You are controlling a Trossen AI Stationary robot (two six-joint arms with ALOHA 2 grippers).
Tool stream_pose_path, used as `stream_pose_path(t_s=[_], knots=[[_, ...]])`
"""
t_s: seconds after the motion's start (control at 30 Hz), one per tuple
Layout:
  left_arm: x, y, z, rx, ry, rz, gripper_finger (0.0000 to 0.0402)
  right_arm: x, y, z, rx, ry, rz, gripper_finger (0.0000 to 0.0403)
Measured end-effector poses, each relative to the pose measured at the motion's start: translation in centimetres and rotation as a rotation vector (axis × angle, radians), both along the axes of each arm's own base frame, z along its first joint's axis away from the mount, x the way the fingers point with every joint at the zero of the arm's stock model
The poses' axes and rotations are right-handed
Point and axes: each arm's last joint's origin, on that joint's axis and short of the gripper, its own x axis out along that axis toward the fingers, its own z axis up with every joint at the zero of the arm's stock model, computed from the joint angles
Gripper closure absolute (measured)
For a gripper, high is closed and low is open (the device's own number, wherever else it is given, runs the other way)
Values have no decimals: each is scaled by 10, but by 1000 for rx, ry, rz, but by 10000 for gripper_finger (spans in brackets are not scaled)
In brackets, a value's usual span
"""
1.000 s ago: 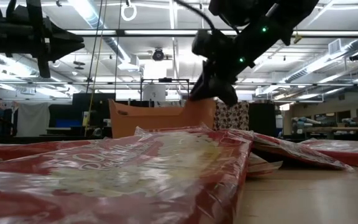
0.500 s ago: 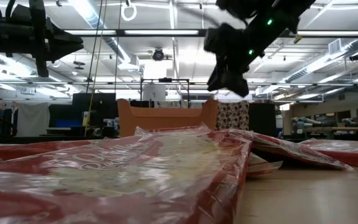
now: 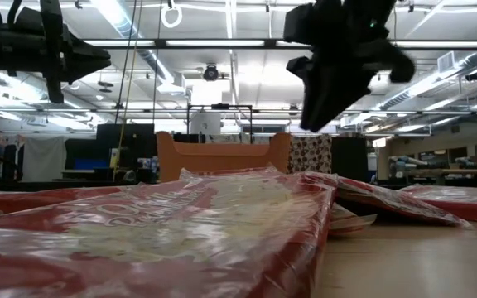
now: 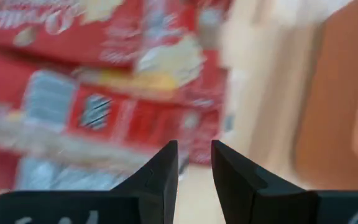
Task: Sort popcorn bags into baskets
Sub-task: Put the popcorn bag into the orange container
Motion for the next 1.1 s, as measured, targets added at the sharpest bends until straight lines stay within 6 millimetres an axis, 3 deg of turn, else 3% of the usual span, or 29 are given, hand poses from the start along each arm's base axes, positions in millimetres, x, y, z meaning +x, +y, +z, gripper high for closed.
stream_pose_path(t_s=[0.13, 0.4, 0.6, 1.1], knots=[[0, 0, 0, 0, 1, 0, 328, -4, 5, -1, 82, 180, -14, 299], [0, 0, 0, 1, 2, 1, 328, -28, -15, -12, 160, 468, -202, 254], [0, 0, 0, 1, 0, 1, 328, -29, -31, -32, 148, 437, -204, 219], [0, 0, 0, 2, -1, 1, 328, -41, -39, -71, 244, 406, -141, 240]])
